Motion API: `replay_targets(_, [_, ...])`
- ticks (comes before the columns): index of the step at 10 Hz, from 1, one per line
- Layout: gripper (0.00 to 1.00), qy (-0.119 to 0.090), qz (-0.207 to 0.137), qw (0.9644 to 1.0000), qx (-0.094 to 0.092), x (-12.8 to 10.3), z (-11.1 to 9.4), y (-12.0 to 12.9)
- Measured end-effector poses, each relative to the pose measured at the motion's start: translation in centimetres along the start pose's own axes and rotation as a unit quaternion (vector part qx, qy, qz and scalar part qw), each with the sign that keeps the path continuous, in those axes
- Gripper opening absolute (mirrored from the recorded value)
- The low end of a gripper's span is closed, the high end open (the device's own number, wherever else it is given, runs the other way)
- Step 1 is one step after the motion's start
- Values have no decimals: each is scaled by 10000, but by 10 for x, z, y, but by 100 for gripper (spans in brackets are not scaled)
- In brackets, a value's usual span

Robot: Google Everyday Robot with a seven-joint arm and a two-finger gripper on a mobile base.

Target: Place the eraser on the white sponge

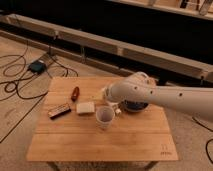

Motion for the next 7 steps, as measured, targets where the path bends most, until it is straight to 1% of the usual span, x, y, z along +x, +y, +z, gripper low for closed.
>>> replay_targets(1, [71, 14, -35, 10000, 3, -1, 0, 0])
replay_targets(2, [71, 60, -172, 9998, -4, -3, 3, 4])
replay_targets(3, [71, 162, -460, 9988, -30, -6, 9, 15])
replay_targets(4, [71, 311, -839, 9960, -41, -9, 17, 26])
replay_targets(5, [71, 518, -1350, 9895, -59, -14, 28, 43])
replay_targets(6, [71, 681, -1775, 9817, -89, -20, 38, 58])
replay_targets(7, [71, 795, -2050, 9755, -75, -25, 43, 64])
